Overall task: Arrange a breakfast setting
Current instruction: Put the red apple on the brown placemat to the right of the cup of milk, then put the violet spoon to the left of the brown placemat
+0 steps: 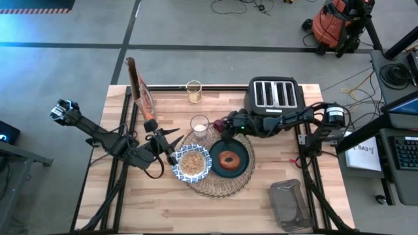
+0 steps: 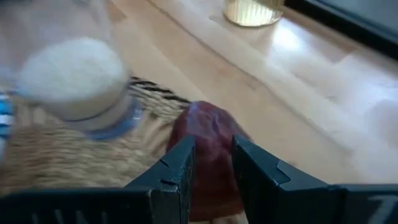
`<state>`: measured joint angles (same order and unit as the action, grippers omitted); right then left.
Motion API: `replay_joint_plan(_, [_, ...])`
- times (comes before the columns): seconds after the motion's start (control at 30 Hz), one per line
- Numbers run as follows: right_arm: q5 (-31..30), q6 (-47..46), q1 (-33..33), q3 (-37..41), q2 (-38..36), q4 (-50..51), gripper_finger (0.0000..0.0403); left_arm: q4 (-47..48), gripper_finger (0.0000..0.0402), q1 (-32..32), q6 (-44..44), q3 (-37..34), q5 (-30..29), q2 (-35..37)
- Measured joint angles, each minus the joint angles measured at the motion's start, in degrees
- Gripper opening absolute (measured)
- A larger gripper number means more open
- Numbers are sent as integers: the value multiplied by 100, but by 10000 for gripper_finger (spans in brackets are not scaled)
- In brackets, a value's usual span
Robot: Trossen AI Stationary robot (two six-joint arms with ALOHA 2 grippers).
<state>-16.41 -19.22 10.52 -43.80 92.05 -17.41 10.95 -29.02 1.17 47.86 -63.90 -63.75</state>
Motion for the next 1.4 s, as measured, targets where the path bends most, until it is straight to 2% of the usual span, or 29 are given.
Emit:
replay_joint_plan(0.1, [-181,55,1,-418,-45,1017,95,64,123,-8,43,0,4,0])
replay_joint_plan(0.2, [-198,225,-2,-699,-94,1625,95,188,123,-8,158,0,8,0])
replay_joint_plan(0.37, [-291,557,36,-1029,-110,1954,93,375,123,-8,322,0,8,0])
replay_joint_plan(0.5, [-703,707,153,-1131,-110,2112,93,370,123,-8,344,0,8,0])
replay_joint_plan(0.7, [-727,839,211,-1070,-33,2089,92,366,123,-8,391,0,7,-2])
replay_joint_plan(1.0, [-582,674,120,-1151,333,2185,92,364,123,-8,413,0,6,-2])
replay_joint_plan(1.2, [169,531,61,-1186,334,2210,90,366,123,-8,433,0,4,-2])
replay_joint_plan(1.4, [344,572,13,-1186,289,2204,90,366,123,-8,433,0,4,-2])
